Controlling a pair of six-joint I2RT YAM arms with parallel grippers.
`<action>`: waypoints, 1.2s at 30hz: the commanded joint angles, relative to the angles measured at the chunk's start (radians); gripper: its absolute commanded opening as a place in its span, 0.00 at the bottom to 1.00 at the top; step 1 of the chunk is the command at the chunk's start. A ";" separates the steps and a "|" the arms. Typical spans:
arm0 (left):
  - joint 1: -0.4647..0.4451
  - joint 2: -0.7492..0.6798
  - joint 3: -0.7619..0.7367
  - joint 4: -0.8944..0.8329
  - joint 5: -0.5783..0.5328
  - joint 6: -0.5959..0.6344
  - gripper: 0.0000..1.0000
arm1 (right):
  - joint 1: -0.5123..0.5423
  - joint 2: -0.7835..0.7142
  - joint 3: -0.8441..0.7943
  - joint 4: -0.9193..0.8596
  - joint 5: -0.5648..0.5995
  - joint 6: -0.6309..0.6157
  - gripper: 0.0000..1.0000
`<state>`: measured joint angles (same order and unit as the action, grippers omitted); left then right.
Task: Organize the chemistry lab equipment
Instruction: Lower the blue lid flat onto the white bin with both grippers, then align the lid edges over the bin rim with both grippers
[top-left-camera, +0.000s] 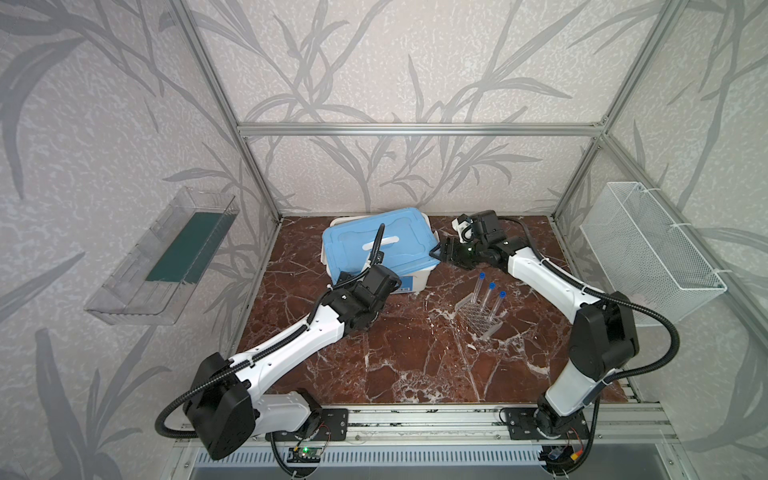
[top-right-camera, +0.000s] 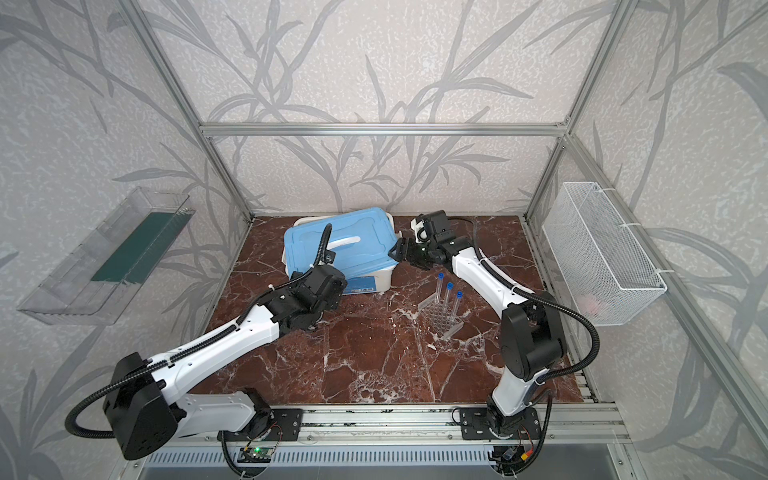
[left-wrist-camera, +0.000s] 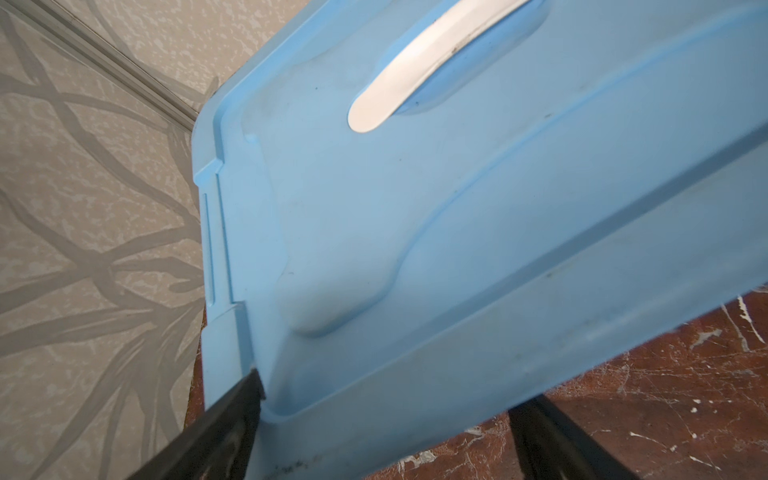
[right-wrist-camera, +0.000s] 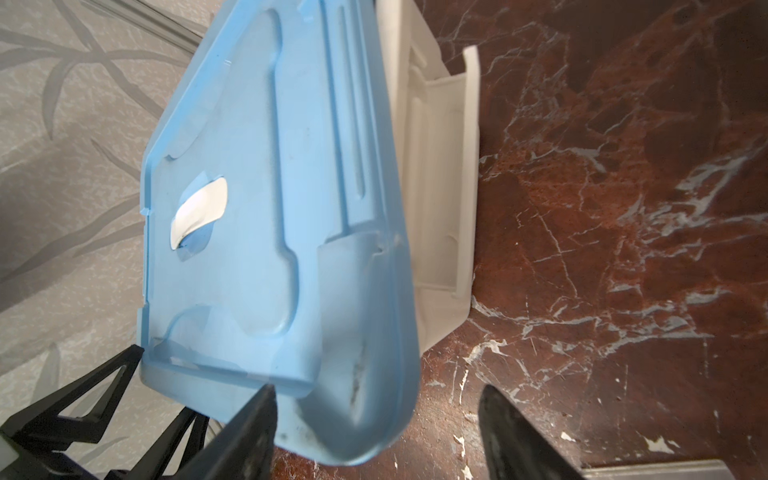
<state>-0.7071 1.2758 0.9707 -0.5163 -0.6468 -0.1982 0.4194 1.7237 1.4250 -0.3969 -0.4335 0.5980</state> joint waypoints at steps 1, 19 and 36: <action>0.009 -0.047 -0.004 0.018 0.037 -0.011 0.91 | 0.011 0.026 0.046 -0.052 0.042 -0.040 0.74; 0.187 -0.210 0.181 -0.192 0.422 -0.297 0.94 | 0.019 0.042 0.173 -0.148 0.184 -0.137 0.73; 0.522 0.049 0.209 -0.028 0.417 -0.247 0.79 | 0.073 0.239 0.449 -0.316 0.301 -0.316 0.58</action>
<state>-0.2134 1.2972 1.1934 -0.5903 -0.2066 -0.4580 0.4950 1.9369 1.8450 -0.6498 -0.1558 0.3233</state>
